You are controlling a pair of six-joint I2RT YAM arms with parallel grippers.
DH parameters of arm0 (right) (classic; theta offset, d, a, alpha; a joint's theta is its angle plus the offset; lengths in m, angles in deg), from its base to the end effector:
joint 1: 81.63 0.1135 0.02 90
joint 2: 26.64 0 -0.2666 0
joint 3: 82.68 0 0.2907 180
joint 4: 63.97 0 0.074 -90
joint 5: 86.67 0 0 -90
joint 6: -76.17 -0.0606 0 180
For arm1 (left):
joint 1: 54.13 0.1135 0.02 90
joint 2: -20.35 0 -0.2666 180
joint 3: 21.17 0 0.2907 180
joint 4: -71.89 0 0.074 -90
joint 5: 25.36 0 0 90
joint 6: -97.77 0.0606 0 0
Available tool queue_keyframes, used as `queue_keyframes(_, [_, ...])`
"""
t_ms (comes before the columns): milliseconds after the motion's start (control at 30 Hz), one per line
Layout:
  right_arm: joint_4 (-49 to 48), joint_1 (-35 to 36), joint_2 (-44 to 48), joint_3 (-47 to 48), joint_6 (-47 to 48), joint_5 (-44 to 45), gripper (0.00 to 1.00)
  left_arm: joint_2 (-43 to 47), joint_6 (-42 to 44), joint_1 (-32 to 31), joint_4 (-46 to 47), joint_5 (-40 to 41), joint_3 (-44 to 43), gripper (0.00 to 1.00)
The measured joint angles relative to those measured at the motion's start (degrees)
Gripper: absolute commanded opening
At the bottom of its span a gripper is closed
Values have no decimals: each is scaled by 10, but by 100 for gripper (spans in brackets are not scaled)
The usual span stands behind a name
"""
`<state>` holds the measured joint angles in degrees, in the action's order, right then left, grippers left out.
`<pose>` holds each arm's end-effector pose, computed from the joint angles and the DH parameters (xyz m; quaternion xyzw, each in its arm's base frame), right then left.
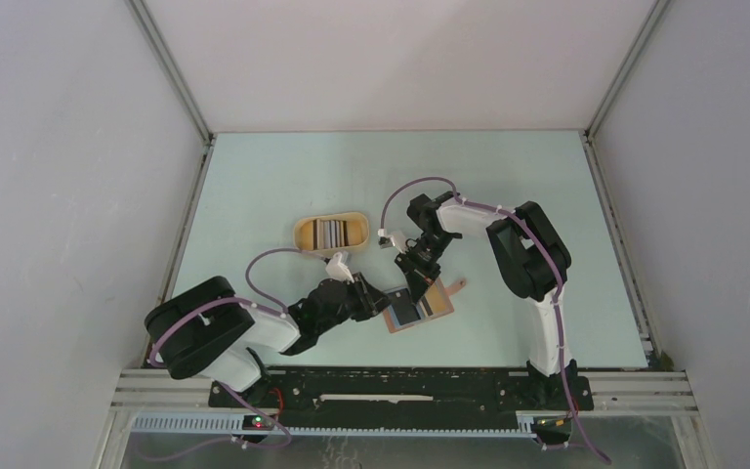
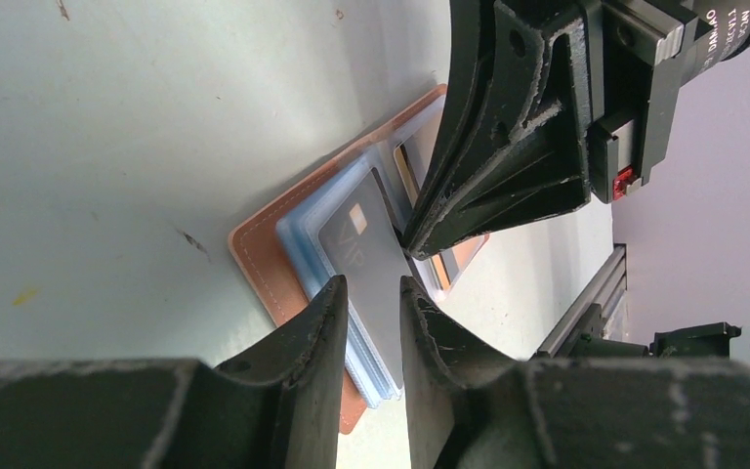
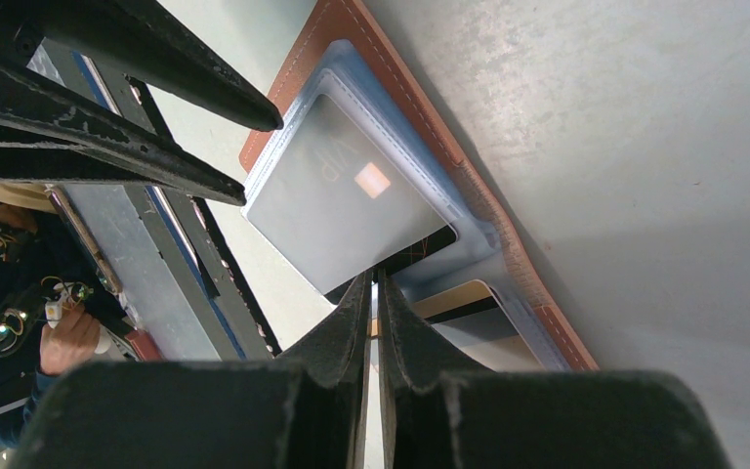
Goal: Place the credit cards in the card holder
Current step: Insert the credit card into the card holder.
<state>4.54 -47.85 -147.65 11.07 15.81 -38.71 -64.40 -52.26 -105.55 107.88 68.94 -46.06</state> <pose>0.3131 0.2582 0.0904 0.4747 -0.8026 -0.3563 0.0599 0.1685 -0.2039 0.0732 -0.0833 0.8336 -0.4328 0.3330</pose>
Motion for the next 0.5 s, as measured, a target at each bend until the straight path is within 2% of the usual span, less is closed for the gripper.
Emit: queue_keyframes(500, [0,0,0,0,0,0,13,-5,-6,0,0,0,0,31])
